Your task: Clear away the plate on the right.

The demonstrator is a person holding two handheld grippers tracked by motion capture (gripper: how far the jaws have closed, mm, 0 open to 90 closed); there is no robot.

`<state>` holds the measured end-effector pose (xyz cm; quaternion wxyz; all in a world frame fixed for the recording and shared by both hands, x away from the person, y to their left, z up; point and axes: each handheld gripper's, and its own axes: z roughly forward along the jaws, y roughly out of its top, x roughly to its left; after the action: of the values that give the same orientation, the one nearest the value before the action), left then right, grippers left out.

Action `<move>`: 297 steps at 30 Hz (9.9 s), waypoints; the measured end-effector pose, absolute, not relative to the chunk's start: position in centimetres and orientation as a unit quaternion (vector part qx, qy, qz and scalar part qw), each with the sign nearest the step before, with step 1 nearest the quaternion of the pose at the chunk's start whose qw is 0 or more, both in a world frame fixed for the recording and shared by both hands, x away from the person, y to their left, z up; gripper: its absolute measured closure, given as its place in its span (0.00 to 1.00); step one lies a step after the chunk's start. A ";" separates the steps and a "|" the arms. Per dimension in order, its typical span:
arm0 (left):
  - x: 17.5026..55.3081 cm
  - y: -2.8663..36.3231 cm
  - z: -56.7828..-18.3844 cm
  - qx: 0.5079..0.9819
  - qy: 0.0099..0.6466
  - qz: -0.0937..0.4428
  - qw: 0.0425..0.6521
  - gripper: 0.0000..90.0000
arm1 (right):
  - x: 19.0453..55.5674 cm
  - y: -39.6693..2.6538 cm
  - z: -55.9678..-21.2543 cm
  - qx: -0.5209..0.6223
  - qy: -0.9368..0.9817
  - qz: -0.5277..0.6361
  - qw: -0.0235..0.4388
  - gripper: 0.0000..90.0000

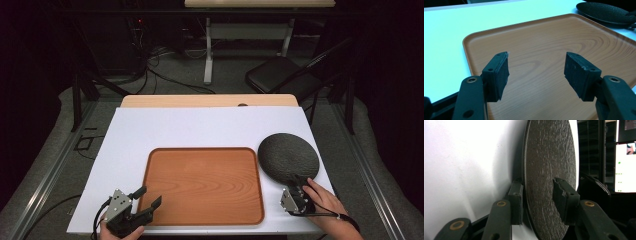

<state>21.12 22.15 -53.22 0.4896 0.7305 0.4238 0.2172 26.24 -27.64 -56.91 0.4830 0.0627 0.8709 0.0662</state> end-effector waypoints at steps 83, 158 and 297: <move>21.2 22.2 -53.3 0.731 0.426 0.210 0.490 0.43 | 26.7 -26.0 -52.2 0.041 0.869 -0.013 0.494 0.95; 20.9 24.0 -52.5 0.707 0.437 0.233 0.505 0.43 | 22.9 -6.6 -50.6 -0.193 0.846 0.114 0.484 0.89; 20.8 23.5 -52.8 0.714 0.435 0.227 0.499 0.42 | 19.4 -19.5 -49.5 0.172 0.813 0.403 0.382 0.54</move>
<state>20.84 23.46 -52.78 0.4988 0.7143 0.4352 0.2271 19.37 -19.47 -49.49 0.3824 0.1719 0.8134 0.4032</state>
